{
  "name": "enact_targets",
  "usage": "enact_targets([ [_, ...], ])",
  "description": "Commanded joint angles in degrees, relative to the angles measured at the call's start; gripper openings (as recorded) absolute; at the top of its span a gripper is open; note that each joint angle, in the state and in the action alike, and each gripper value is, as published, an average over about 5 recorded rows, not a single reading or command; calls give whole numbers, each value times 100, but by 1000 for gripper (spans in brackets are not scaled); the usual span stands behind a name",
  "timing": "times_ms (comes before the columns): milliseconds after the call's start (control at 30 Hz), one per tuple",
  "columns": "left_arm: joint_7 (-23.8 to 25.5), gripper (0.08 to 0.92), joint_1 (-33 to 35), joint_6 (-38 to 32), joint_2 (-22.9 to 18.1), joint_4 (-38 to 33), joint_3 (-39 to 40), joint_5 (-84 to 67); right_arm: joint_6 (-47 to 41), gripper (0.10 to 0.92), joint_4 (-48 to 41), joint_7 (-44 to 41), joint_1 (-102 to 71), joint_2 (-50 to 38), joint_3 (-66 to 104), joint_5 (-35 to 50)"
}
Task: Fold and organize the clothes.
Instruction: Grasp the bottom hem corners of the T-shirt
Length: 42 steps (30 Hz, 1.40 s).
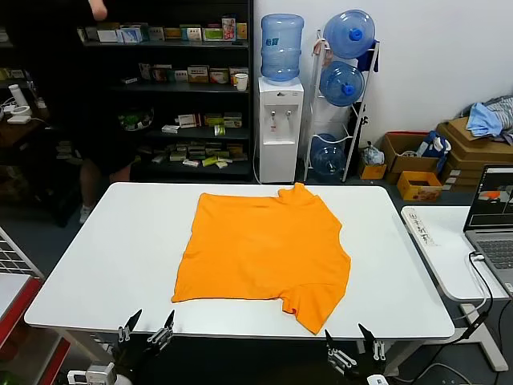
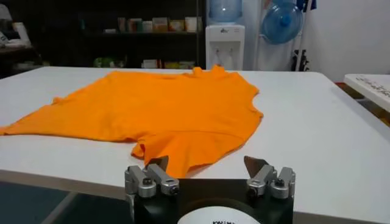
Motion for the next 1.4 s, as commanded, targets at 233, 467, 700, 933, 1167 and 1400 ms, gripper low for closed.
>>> enact_targets([
  [233,29,823,-306,-8,-5,173,94,-109,-36,823,-283,410,721,-59,-350,127],
  [467,80,823,-1188,93,-51,720,354,-379,-314,823,-875,787,1557,-74,-809,214],
  [700,94,823,-1741,216,-5,1189,505,-504,-766,823,-1196,1102,1931,-3,-963,379],
  [933,67,823,-1799,274,-12,1390,527,-502,-899,823,-1368,1260,2048,63,-978,413],
  [1167,34,823,-1827,311,-7,1437,559,-497,-970,823,-1386,1295,2048,65,-975,420],
  [1400,-69,823,-1801,449,13,1443,630,-488,-1014,794,-1364,1292,1992,53,-957,431],
])
